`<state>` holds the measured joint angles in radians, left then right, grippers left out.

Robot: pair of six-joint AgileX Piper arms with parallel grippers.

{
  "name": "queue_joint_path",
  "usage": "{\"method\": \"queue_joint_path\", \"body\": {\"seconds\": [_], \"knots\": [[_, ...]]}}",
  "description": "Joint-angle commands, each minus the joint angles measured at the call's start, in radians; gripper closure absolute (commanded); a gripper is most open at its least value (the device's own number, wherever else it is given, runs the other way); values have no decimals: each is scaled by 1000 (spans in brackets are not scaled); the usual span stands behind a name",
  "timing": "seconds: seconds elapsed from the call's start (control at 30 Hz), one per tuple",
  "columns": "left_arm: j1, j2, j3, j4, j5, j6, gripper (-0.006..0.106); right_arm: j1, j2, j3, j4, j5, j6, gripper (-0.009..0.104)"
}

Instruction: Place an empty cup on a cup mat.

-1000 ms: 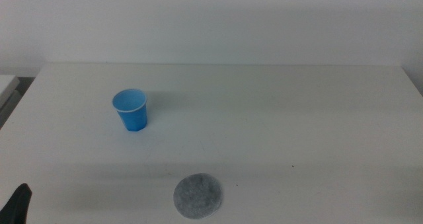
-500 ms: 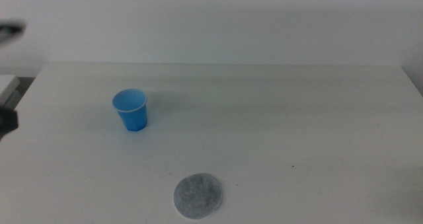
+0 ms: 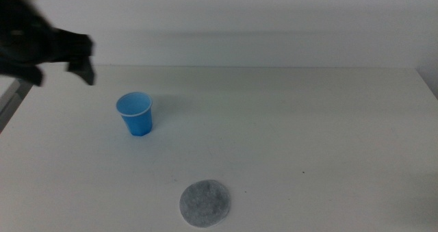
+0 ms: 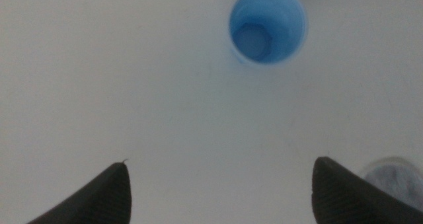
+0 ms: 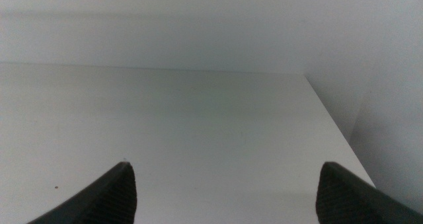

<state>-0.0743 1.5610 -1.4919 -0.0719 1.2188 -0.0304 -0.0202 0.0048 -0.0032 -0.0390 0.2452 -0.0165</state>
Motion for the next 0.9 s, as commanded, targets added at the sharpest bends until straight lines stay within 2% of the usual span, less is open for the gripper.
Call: {"method": "queue_joint_path", "body": {"seconds": [0.0,0.17,0.5,0.6,0.77,0.87], "knots": [[-20,91,-59,2,2,-4,7,2,-5,3,-7,-7,-4,2],[-34,278,-148,2,2,8,7,2,-5,3,-7,-7,-4,2],[-40,498,-180,-14,-167,30,33,2,-5,3,-7,-7,-4,2],[-40,524,-184,-33,-188,30,53,2,-5,3,-7,-7,-4,2],[-40,521,-186,-68,-194,30,99,2,-5,3,-7,-7,-4,2],[-51,478,-167,-57,-162,22,102,2,-5,3,-7,-7,-4,2]]}}
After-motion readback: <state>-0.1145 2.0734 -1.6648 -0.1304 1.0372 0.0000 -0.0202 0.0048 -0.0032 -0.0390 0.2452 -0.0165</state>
